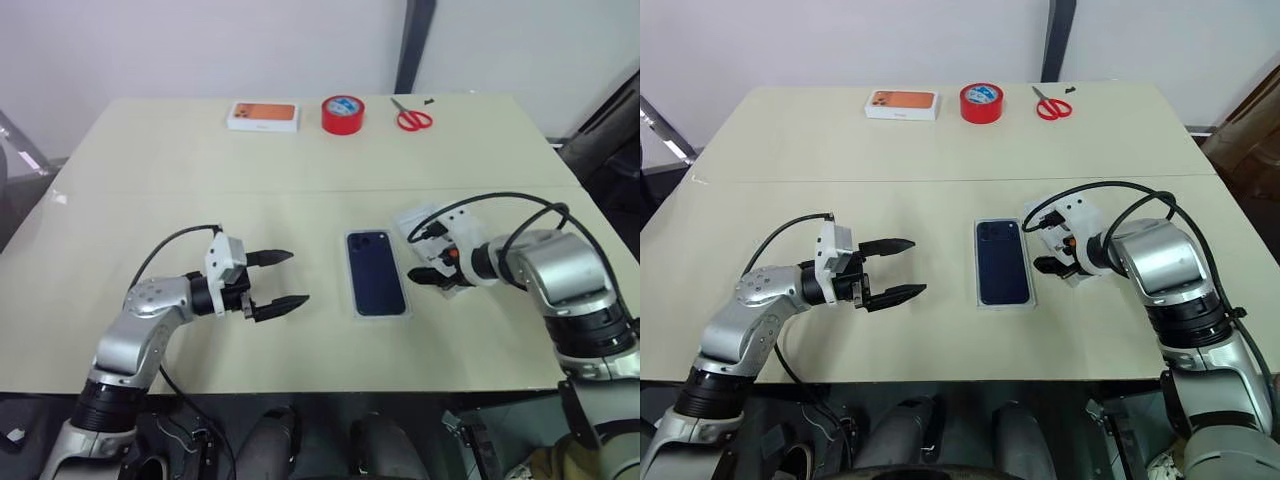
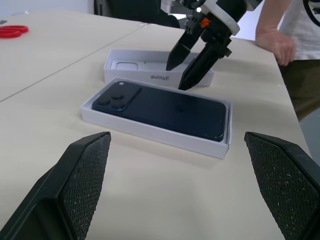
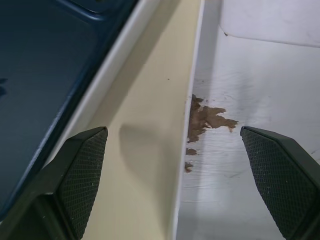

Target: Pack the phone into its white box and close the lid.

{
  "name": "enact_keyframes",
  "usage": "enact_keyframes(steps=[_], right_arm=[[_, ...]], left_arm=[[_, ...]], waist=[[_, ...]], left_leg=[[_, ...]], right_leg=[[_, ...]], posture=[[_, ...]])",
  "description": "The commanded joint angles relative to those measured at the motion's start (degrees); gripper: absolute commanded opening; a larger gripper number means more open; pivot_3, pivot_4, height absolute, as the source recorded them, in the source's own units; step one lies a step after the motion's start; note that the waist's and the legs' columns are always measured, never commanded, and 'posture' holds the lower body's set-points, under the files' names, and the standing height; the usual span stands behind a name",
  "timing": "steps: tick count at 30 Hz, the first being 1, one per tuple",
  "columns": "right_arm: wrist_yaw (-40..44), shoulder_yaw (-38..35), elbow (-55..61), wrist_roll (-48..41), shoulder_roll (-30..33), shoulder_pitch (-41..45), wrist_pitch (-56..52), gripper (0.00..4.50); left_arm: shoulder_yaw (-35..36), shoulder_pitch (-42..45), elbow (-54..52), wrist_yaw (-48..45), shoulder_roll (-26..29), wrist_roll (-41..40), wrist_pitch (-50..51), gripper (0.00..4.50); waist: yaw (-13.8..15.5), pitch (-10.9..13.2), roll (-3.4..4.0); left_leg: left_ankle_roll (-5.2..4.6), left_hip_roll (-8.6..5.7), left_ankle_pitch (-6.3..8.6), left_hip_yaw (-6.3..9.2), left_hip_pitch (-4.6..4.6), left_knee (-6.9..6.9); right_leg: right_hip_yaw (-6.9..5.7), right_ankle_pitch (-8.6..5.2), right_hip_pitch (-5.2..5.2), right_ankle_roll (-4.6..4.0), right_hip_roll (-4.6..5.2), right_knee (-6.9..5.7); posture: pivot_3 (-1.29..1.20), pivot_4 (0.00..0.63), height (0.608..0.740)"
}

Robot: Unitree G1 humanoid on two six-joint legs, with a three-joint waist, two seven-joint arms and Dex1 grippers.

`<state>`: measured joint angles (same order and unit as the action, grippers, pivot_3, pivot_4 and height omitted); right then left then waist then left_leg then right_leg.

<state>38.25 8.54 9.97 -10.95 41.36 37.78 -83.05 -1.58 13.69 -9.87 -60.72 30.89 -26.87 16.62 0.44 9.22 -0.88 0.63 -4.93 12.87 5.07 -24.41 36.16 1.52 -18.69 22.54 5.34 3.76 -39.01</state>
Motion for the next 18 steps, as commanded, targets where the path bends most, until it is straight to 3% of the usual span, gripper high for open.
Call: enact_keyframes(steps=[1, 4, 7, 14, 18], right_arm=[[-1.9, 1.0, 0.7, 0.1, 0.7, 0.7, 1.3, 4.45], [-2.3, 1.4, 0.5, -0.6, 0.8, -0.3, 1.9, 4.45], [-3.9, 0.9, 0.3, -0.5, 0.0, -0.6, 1.4, 3.59], [-8.0, 0.0, -0.1, 0.2, -1.5, -0.8, 1.8, 0.05], [-9.6, -1.1, -0.5, 0.0, -2.6, -0.5, 1.6, 0.05]], left_arm=[[-0.2, 0.2, -2.4, 0.8, -0.6, 0.1, -1.5, 4.5], [-0.3, 0.3, -2.5, 1.4, -1.0, 0.3, -1.5, 4.5], [-0.3, 0.3, -2.6, 1.9, -1.3, 0.4, -1.8, 4.5], [-0.3, 0.7, -2.4, 3.0, -1.6, 0.6, -1.8, 4.5], [-0.1, 1.2, -1.8, 3.1, -1.4, 0.8, -2.0, 4.5]], waist=[[0.0, 0.0, 0.0], [-0.2, 0.0, 0.0], [-0.2, 0.0, 0.0], [-0.2, 0.0, 0.0], [-0.2, 0.0, 0.0]], left_leg=[[0.0, 0.0, 0.0, 0.0, 0.0, 0.01], [0.0, 0.0, 0.0, 0.0, 0.0, -0.01], [0.0, 0.0, 0.0, 0.0, 0.0, -0.01], [0.0, 0.0, 0.0, 0.0, 0.02, 0.01], [-0.01, 0.0, 0.0, 0.0, 0.02, 0.01]], right_leg=[[0.0, 0.0, -0.01, 0.0, 0.0, 0.0], [0.0, 0.0, 0.01, 0.0, 0.0, 0.0], [0.0, 0.0, 0.0, 0.0, 0.0, 0.0], [-0.01, 0.0, -0.02, 0.0, -0.01, -0.01], [-0.01, 0.0, -0.03, 0.0, -0.01, -0.01]], posture=[[0.0, 0.15, 0.734], [0.0, 0.15, 0.734], [0.0, 0.15, 0.734], [0.0, 0.15, 0.734], [0.0, 0.15, 0.734]])
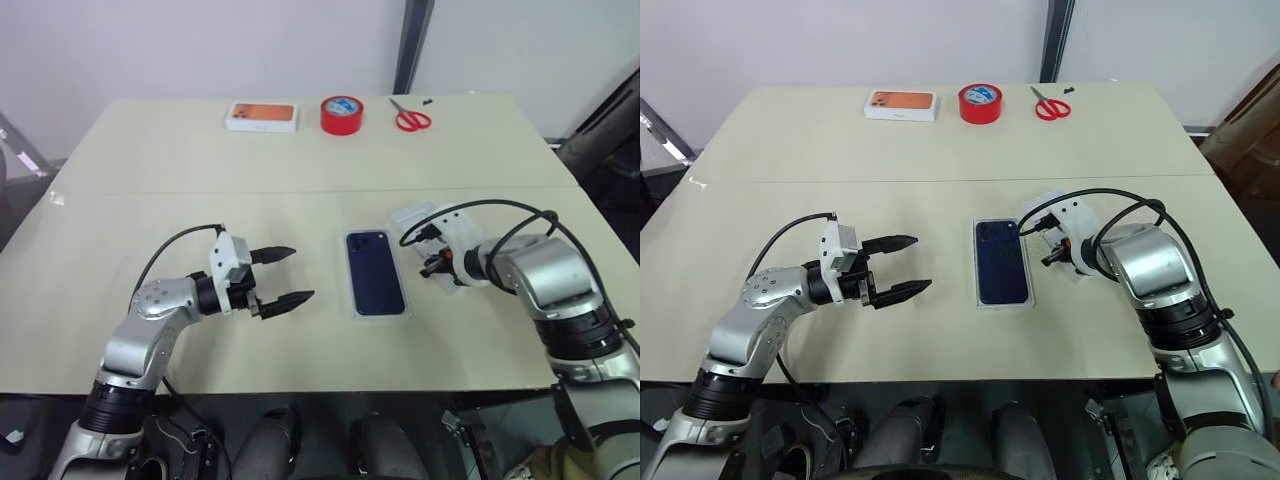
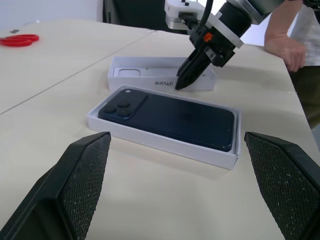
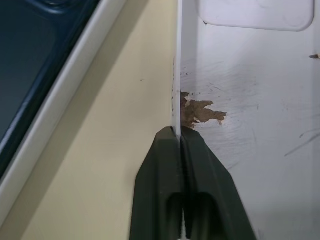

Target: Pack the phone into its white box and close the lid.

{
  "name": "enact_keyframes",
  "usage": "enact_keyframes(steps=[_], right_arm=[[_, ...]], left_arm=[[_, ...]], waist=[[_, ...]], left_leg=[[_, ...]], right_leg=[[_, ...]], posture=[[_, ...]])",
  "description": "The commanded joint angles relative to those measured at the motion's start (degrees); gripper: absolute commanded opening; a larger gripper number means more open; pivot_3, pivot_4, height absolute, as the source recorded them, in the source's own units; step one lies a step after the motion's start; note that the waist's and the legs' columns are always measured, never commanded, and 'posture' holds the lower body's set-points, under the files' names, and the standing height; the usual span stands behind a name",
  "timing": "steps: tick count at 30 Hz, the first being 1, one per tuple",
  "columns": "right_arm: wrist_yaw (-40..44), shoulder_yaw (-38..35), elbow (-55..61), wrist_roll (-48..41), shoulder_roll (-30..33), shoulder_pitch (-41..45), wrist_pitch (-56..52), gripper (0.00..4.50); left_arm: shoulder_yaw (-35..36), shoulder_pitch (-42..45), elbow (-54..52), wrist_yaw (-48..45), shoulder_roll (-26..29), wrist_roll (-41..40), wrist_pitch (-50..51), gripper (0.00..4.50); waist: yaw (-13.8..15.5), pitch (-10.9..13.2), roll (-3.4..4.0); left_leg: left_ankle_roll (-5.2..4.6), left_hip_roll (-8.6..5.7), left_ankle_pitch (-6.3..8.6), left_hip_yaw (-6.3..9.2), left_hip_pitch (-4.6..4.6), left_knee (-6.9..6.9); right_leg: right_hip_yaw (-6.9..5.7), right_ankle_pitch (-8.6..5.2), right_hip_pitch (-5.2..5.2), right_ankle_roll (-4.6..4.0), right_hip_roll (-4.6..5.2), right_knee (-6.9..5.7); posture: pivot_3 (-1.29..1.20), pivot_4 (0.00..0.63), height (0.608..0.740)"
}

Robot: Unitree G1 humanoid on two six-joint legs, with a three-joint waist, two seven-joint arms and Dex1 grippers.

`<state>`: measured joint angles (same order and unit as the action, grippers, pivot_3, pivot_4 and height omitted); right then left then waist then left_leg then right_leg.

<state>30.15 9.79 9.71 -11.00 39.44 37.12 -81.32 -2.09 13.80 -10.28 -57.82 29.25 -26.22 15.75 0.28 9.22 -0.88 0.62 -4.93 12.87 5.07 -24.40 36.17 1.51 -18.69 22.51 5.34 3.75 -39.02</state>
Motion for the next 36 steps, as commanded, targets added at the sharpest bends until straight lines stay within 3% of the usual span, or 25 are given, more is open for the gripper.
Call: enact_keyframes(steps=[1, 9, 17, 19, 22, 31, 36], right_arm=[[-1.8, -2.8, -0.3, -0.2, -1.1, 0.3, -0.3, 0.05], [-2.3, -13.3, -4.2, -5.0, -10.5, 6.9, 7.6, 0.05], [-4.6, -38.8, -3.0, -20.0, -32.9, 13.3, -7.2, 0.05], [-6.1, -43.2, -3.7, -22.2, -36.1, 14.4, -10.2, 0.05], [-10.6, -48.5, -6.8, -32.5, -40.4, 13.2, -11.2, 0.05], [-35.9, -43.8, -7.1, -68.5, -44.0, 0.0, -11.2, 0.05], [-55.1, -29.4, -6.8, -97.2, -37.8, -7.1, 2.6, 0.05]], left_arm=[[0.5, 1.3, -1.2, 0.3, 0.3, 0.2, -1.0, 4.5], [1.9, 3.4, 0.4, 2.5, -0.2, -0.8, 1.3, 4.5], [7.2, 6.1, 4.0, 8.4, -0.2, -3.2, 6.8, 4.5], [8.2, 6.5, 4.1, 9.2, -0.2, -4.0, 7.9, 4.5], [10.5, 7.7, 4.6, 10.6, -0.3, -6.2, 10.9, 4.5], [11.9, 6.7, 2.3, 13.3, -1.3, -6.8, 10.5, 4.5], [11.2, 5.9, 1.0, 13.6, -1.7, -7.3, 11.4, 4.5]], waist=[[0.0, 0.0, 0.0], [-1.1, 0.0, 0.02], [-1.2, 0.0, 0.03], [-1.1, 0.0, 0.05], [-1.0, 0.0, 0.05], [-1.5, 0.0, 0.11], [-1.6, 0.0, 0.11]], left_leg=[[0.0, 0.0, 0.0, 0.0, 0.0, 0.0], [0.0, 0.0, -0.01, -0.01, -0.01, -0.04], [0.03, 0.09, -0.02, -0.02, -0.01, -0.04], [0.03, 0.09, -0.02, -0.02, -0.02, -0.04], [0.03, 0.06, -0.02, -0.01, -0.02, -0.05], [0.04, 0.09, -0.03, -0.08, -0.01, -0.1], [0.02, 0.09, -0.02, -0.09, -0.02, -0.09]], right_leg=[[0.0, 0.0, 0.0, 0.0, 0.0, 0.0], [0.0, 0.0, 0.06, 0.0, -0.02, -0.05], [0.0, 0.0, 0.11, 0.01, -0.11, -0.13], [0.0, 0.01, 0.13, 0.01, -0.11, -0.15], [-0.01, 0.01, 0.13, 0.01, -0.09, -0.15], [0.07, 0.01, 0.19, 0.01, -0.08, -0.2], [0.07, 0.0, 0.17, 0.01, -0.07, -0.19]], posture=[[0.0, 0.15, 0.734], [0.0, 0.15, 0.734], [0.0, 0.15, 0.734], [0.0, 0.15, 0.734], [0.0, 0.15, 0.734], [0.0, 0.15, 0.734], [0.0, 0.15, 0.734]])
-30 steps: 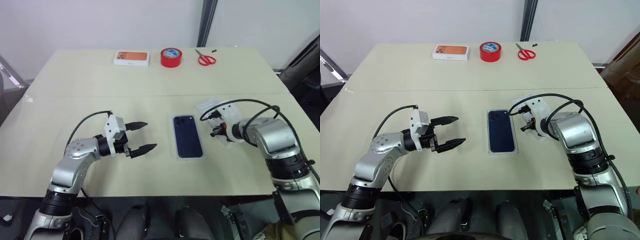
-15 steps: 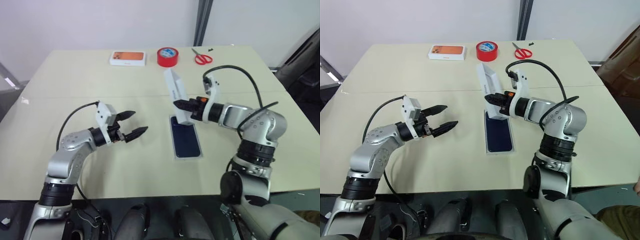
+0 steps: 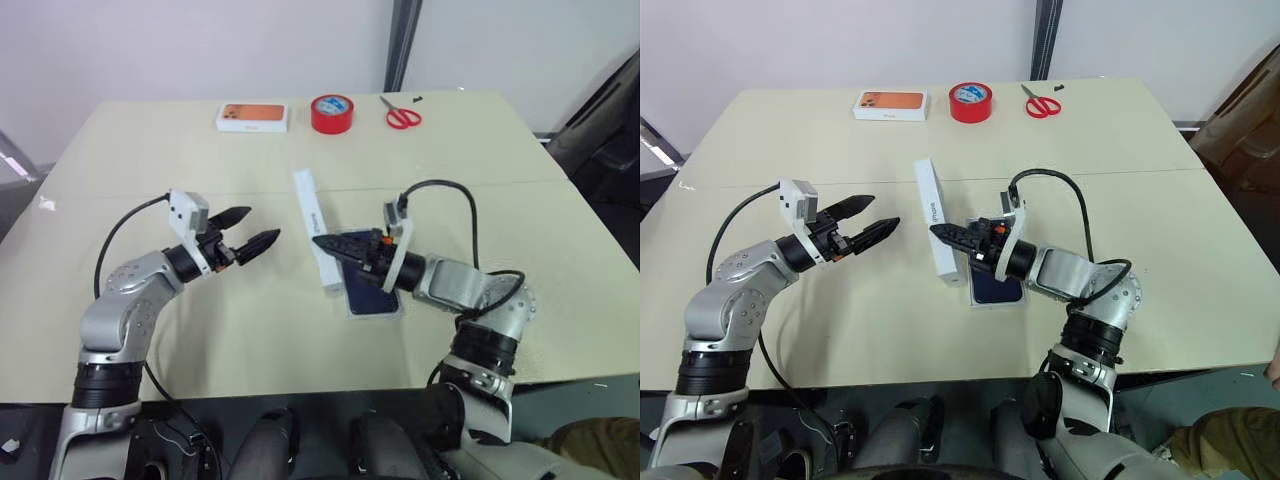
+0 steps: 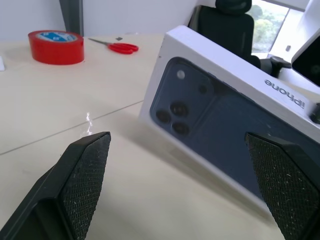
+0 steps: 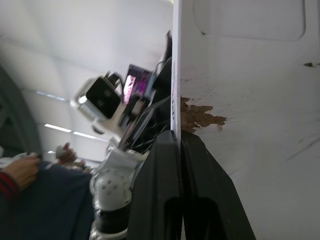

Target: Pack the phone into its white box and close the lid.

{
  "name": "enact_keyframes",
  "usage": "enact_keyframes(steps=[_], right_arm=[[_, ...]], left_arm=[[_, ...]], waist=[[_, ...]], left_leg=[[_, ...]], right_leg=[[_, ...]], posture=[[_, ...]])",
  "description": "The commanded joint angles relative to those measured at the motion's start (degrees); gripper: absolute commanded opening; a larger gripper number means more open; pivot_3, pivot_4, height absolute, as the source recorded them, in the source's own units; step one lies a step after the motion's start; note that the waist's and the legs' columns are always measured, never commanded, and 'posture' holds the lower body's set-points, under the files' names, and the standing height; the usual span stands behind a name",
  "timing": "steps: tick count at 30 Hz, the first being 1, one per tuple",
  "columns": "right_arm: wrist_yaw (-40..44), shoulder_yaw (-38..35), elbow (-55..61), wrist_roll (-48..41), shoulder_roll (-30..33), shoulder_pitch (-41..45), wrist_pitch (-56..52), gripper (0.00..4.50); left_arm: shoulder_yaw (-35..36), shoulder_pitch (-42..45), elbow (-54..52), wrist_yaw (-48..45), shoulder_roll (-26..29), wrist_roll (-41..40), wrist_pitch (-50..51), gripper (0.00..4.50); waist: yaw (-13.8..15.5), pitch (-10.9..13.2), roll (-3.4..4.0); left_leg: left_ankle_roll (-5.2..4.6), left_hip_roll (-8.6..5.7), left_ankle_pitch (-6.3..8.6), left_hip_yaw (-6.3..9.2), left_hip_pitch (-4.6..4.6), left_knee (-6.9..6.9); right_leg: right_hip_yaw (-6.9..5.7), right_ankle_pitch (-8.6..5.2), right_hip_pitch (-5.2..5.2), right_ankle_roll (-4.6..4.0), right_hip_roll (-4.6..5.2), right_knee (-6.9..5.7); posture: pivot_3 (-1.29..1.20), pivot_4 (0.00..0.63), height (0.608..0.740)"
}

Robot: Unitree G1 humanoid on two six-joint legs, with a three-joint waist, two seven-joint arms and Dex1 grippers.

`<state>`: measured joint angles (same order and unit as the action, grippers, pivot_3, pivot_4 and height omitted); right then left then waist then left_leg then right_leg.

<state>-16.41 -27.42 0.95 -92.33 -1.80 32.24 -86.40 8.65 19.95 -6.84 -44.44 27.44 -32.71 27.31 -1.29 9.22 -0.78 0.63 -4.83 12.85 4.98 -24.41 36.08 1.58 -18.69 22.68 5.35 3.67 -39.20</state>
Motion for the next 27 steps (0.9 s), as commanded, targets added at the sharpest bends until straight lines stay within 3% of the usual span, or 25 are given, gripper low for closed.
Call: enact_keyframes(steps=[1, 5, 6, 8, 15, 16, 18, 21, 27], right_arm=[[-10.7, 10.4, 2.8, -18.8, 4.8, -3.4, 10.2, 0.05], [-12.6, 16.8, 5.2, -20.7, 8.9, -7.5, 15.4, 0.05], [-12.8, 17.9, 5.6, -20.7, 10.1, -8.4, 16.5, 0.02], [-13.1, 19.0, 5.9, -20.7, 11.1, -9.7, 19.2, 0.0], [-13.0, 20.7, 6.1, -20.7, 13.2, -10.7, 24.8, 0.0], [-12.8, 20.8, 6.2, -20.7, 13.5, -10.6, 25.3, 0.0], [-11.9, 20.8, 6.3, -20.7, 13.7, -10.7, 25.9, 0.0], [-10.9, 21.1, 7.5, -20.7, 15.1, -11.8, 26.5, 0.85], [-6.3, 21.5, 8.4, -16.1, 23.3, -9.8, 27.2, 3.9]], left_arm=[[0.1, -0.4, -2.5, 0.0, 0.2, -0.5, -0.2, 4.5], [-0.5, -1.2, -2.8, -0.3, -0.1, -1.1, 0.5, 4.5], [-0.7, -1.5, -2.9, -0.6, -0.1, -1.5, 0.8, 4.26], [-1.5, -2.5, -3.4, -1.3, 0.0, -1.5, 1.3, 3.66], [-5.2, -6.4, -7.1, -1.2, -1.6, -1.0, 2.2, 0.35], [-6.2, -6.7, -7.4, -0.9, -2.1, -0.4, 2.0, 0.07], [-7.9, -6.9, -7.3, 0.1, -3.4, 1.1, 1.1, 0.07], [-10.5, -6.0, -5.6, 1.5, -5.9, 3.4, -0.4, 0.0], [-13.7, -2.9, -1.0, 2.6, -11.3, 5.3, -1.9, 0.0]], waist=[[0.0, 0.0, 0.0], [-0.3, 0.0, 0.0], [-0.2, 0.0, 0.0], [-0.3, 0.0, 0.0], [-0.7, 0.0, 0.0], [-0.7, 0.0, 0.0], [-0.6, 0.0, 0.0], [-0.4, 0.0, 0.0], [0.2, 0.0, 0.0]], left_leg=[[-0.02, 0.0, 0.01, -0.01, -0.01, 0.01], [-0.04, 0.01, 0.01, -0.01, 0.0, 0.02], [-0.04, 0.03, 0.01, -0.01, 0.0, 0.02], [-0.06, 0.03, 0.02, -0.01, 0.0, 0.04], [-0.07, 0.06, 0.03, 0.0, 0.01, 0.03], [-0.07, 0.06, 0.03, 0.0, 0.01, 0.03], [-0.08, 0.06, 0.03, 0.0, 0.01, 0.05], [-0.09, 0.06, 0.04, 0.0, 0.01, 0.05], [-0.11, 0.06, 0.05, -0.04, 0.01, 0.08]], right_leg=[[0.0, 0.0, -0.01, 0.0, 0.01, 0.02], [-0.01, 0.0, -0.04, 0.0, -0.02, 0.03], [-0.02, 0.0, -0.04, 0.0, -0.04, 0.03], [-0.03, -0.01, -0.06, 0.01, -0.04, 0.04], [-0.04, -0.01, -0.1, 0.0, -0.06, 0.07], [-0.04, -0.01, -0.11, 0.0, -0.06, 0.07], [-0.05, -0.01, -0.13, 0.01, -0.06, 0.1], [-0.05, -0.01, -0.14, 0.01, -0.06, 0.1], [-0.04, -0.01, -0.16, 0.01, -0.07, 0.12]], posture=[[0.0, 0.15, 0.734], [0.0, 0.15, 0.734], [0.0, 0.15, 0.734], [0.0, 0.15, 0.734], [0.0, 0.15, 0.734], [0.0, 0.15, 0.734], [0.0, 0.15, 0.734], [0.0, 0.15, 0.734], [0.0, 0.15, 0.734]])
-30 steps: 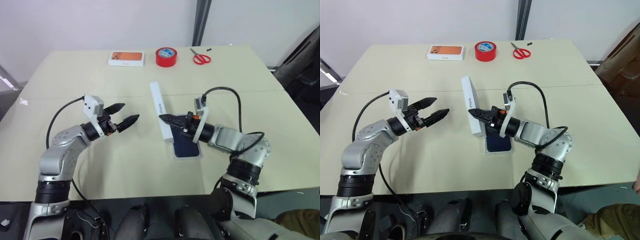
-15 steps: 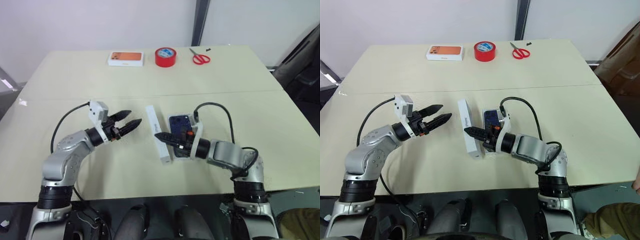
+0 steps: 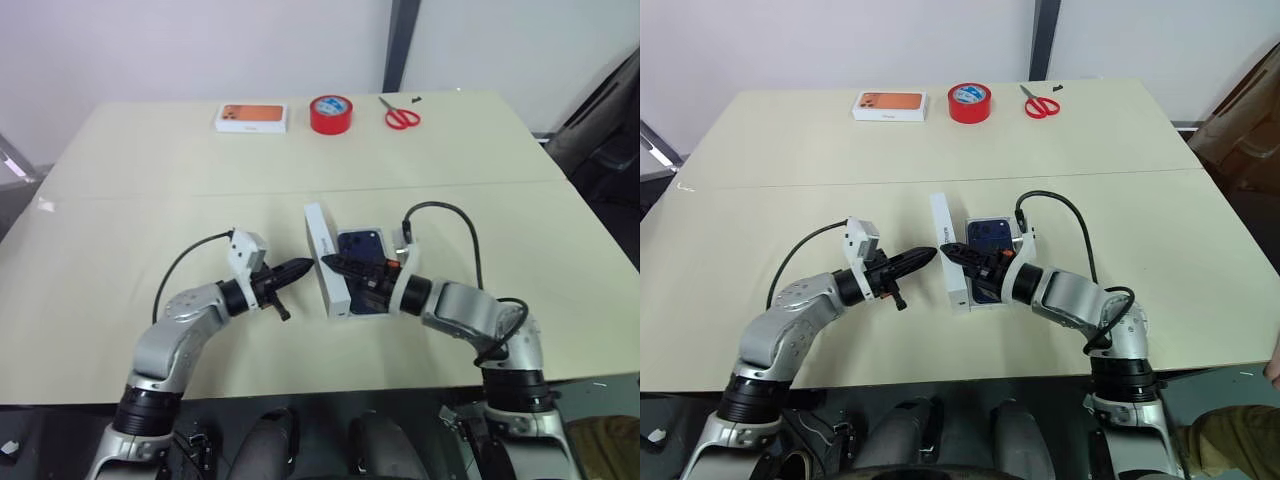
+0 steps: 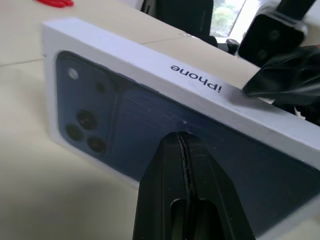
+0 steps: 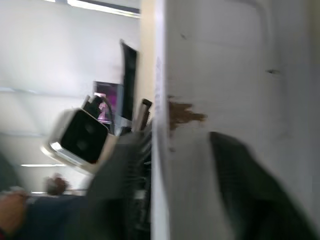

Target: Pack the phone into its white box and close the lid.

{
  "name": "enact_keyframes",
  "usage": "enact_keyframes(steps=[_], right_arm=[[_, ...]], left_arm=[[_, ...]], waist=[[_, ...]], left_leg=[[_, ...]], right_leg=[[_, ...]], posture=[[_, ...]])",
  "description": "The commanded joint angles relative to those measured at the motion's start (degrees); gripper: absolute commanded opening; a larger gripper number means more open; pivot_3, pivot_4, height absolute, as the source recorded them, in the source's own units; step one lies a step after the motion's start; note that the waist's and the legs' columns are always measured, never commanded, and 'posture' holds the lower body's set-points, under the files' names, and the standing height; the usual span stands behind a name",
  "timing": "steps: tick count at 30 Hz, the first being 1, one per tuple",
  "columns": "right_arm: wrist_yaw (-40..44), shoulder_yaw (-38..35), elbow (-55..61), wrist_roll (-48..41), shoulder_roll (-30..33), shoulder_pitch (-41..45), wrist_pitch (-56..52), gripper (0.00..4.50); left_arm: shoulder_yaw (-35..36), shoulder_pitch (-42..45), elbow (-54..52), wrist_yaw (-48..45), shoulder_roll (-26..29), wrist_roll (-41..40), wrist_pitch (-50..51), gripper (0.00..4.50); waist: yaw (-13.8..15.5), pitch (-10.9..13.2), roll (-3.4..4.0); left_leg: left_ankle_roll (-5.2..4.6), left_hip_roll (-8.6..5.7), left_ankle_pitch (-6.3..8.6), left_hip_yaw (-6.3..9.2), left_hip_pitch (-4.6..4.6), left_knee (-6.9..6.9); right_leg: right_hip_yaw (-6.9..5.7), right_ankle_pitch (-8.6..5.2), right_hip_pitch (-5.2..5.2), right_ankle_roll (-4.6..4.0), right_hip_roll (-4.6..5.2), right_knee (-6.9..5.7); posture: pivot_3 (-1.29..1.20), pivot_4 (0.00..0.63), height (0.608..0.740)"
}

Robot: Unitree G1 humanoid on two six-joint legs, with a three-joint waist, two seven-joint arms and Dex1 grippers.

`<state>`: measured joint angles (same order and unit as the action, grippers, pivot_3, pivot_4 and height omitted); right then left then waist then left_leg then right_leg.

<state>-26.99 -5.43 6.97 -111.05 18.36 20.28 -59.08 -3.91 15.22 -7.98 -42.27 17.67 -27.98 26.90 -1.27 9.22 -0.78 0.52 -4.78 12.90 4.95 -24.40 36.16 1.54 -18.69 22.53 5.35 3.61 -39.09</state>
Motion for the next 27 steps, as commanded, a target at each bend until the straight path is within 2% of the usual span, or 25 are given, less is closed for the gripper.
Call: enact_keyframes(steps=[1, 6, 9, 14, 15, 16, 17, 23, 27], right_arm=[[7.5, -1.1, 2.2, 5.6, 5.7, 3.3, -0.7, 4.42], [27.9, -1.3, -4.1, 27.0, 18.9, 8.6, 1.5, 4.42], [33.8, -1.5, -7.3, 36.0, 20.8, 10.5, 5.3, 4.42], [41.5, 3.1, -4.2, 52.5, 21.7, 8.3, 11.5, 4.42], [42.9, 5.1, -3.1, 56.5, 22.2, 7.5, 12.8, 3.9], [44.1, 6.5, -2.1, 60.0, 22.5, 6.8, 14.3, 3.62], [45.1, 7.3, -1.5, 62.3, 22.5, 6.4, 15.3, 3.15], [50.1, 12.5, 0.1, 78.2, 23.8, 5.0, 23.0, 0.05], [52.6, 13.8, -0.1, 84.4, 23.2, 3.7, 25.7, 0.05]], left_arm=[[-1.7, 2.5, 0.7, 0.5, -2.3, 1.2, -1.9, 0.0], [-3.5, 4.0, 2.6, 0.2, -4.6, 2.1, -2.1, 0.0], [-5.2, 3.5, 2.5, -0.4, -4.9, 3.0, -2.3, 0.0], [-4.7, 3.8, 1.5, 0.1, -4.8, 2.6, -1.5, 0.0], [-4.3, 3.9, 1.1, 0.3, -4.4, 2.6, -1.2, 0.0], [-4.0, 3.8, 0.7, 0.4, -3.8, 2.6, -0.8, 0.0], [-3.8, 3.7, 0.5, 0.5, -3.4, 2.6, -0.7, 0.0], [-0.2, 1.9, -1.1, 1.5, 0.4, 1.6, 1.4, 0.0], [0.1, 2.1, 2.9, 3.5, 0.7, 3.1, 2.3, 0.0]], waist=[[0.2, 0.0, 0.0], [0.6, 0.0, 0.0], [0.5, 0.0, -0.01], [0.5, 0.0, -0.01], [0.5, 0.0, -0.01], [0.5, 0.0, -0.01], [0.6, 0.0, -0.01], [0.6, 0.0, -0.01], [0.8, 0.0, -0.01]], left_leg=[[-0.01, 0.0, 0.0, -0.02, 0.0, 0.01], [-0.09, -0.01, 0.05, -0.05, 0.0, 0.1], [-0.12, 0.0, 0.07, -0.06, 0.0, 0.09], [-0.11, 0.04, 0.06, -0.08, 0.0, 0.07], [-0.11, 0.04, 0.07, -0.07, 0.0, 0.08], [-0.11, 0.04, 0.07, -0.07, 0.0, 0.09], [-0.11, 0.03, 0.07, -0.07, 0.0, 0.1], [-0.1, 0.03, 0.06, -0.06, 0.0, 0.1], [-0.09, 0.02, 0.06, -0.05, 0.01, 0.1]], right_leg=[[0.01, 0.0, 0.0, 0.0, 0.0, 0.0], [-0.04, 0.0, -0.1, 0.01, -0.01, 0.07], [-0.03, -0.01, -0.1, 0.02, -0.03, 0.08], [0.0, -0.01, -0.06, 0.01, -0.03, 0.06], [0.0, -0.01, -0.07, 0.01, -0.03, 0.06], [0.0, -0.01, -0.08, 0.02, -0.02, 0.07], [0.01, -0.01, -0.08, 0.02, -0.02, 0.07], [0.01, -0.01, -0.05, 0.02, -0.01, 0.07], [0.01, -0.01, -0.07, 0.02, -0.01, 0.07]], posture=[[0.0, 0.15, 0.734], [0.0, 0.15, 0.734], [0.0, 0.15, 0.734], [0.0, 0.15, 0.734], [0.0, 0.15, 0.734], [0.0, 0.15, 0.734], [0.0, 0.15, 0.734], [0.0, 0.15, 0.734], [0.0, 0.15, 0.734]])
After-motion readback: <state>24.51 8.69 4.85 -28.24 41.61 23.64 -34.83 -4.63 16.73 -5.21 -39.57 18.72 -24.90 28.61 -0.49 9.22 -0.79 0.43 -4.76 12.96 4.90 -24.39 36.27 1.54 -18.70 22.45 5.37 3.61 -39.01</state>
